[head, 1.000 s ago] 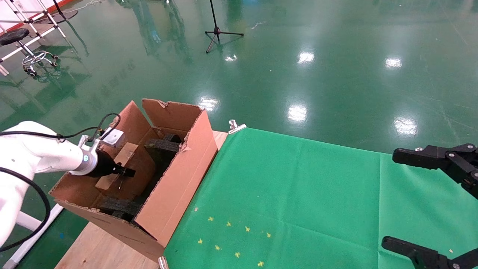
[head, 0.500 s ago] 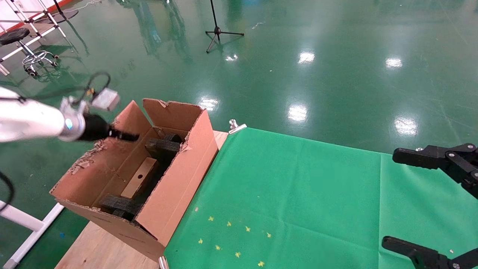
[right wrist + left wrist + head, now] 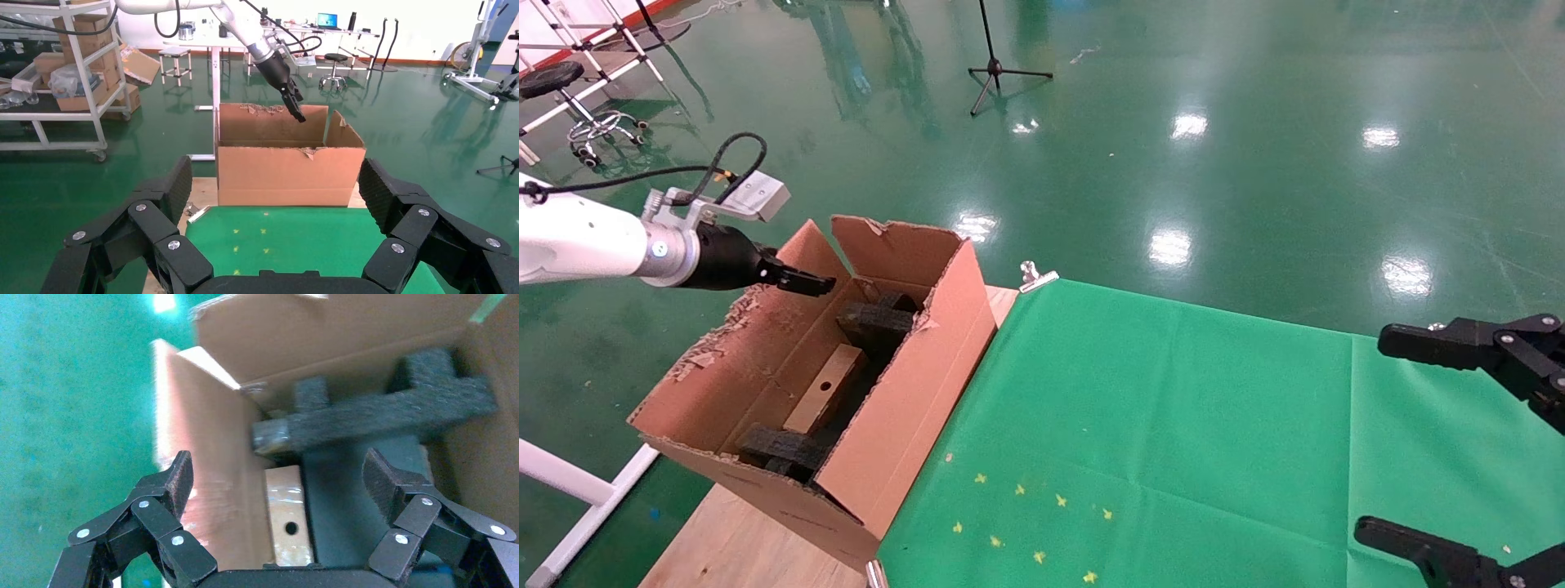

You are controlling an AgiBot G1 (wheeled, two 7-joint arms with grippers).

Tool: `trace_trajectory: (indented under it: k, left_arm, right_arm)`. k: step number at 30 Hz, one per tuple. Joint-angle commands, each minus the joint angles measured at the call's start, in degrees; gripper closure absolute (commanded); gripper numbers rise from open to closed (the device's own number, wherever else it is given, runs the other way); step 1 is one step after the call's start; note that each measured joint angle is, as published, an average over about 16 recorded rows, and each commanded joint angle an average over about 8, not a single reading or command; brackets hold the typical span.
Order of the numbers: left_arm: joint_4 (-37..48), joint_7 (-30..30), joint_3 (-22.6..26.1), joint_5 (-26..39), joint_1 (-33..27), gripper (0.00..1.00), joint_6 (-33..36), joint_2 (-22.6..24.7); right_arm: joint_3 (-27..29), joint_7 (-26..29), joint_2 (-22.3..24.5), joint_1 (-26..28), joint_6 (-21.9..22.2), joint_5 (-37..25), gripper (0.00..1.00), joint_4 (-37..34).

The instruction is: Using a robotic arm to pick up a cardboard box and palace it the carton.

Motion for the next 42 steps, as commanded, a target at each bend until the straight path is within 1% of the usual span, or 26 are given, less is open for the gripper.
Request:
trace_trajectory:
  k: [1,42]
  left_arm:
    - [-0.07,0.14,-0.24,-0.3,0.27,0.0,0.06,0.05]
    - [-36.53,17.81,-27.76,-38.21,27.22,0.0,23.23,-5.13]
  right_arm:
    - [0.0,0.0,0.0,0.0,0.0,0.0,0.0,0.0]
    - [-0.07,-0.04,0.02,0.02,0.02,0.04,0.0,-0.02]
